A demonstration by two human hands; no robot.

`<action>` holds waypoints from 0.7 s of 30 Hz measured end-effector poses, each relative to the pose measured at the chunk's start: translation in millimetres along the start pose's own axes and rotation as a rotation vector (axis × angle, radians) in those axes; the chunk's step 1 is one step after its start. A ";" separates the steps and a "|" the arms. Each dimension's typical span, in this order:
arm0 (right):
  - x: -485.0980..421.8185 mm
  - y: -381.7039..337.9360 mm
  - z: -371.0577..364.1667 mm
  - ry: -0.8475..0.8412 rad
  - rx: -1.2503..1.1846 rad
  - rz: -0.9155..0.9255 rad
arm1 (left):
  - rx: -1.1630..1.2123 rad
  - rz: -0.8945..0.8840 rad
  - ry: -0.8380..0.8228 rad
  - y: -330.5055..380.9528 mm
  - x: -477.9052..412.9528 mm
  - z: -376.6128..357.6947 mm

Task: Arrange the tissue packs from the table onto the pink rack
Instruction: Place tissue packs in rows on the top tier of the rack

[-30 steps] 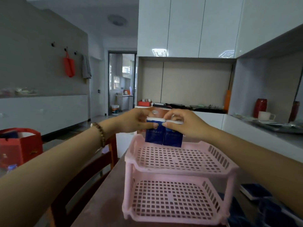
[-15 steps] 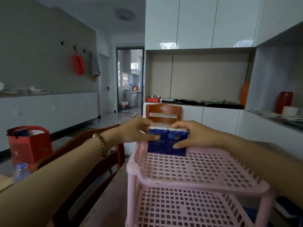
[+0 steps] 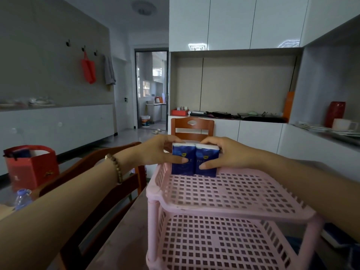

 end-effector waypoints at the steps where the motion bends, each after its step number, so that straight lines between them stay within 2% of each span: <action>1: 0.2 0.6 0.4 -0.003 0.007 -0.008 | -0.005 -0.001 0.005 0.4 0.6 0.1; 10: -0.9 3.5 2.8 -0.053 -0.059 -0.070 | -0.018 0.006 0.003 3.7 5.9 -0.3; 21: -1.1 2.8 2.1 -0.031 -0.008 -0.046 | -0.050 0.012 -0.004 10.8 7.4 2.6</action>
Point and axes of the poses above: each hand's wrist, its own x-axis away from the middle knuckle, its own z-axis out of the back of the hand, y = z × x, the point moved 5 cm from there along -x, towards the middle knuckle, and after that the axes turned 7 degrees about y, right-handed, at the moved point
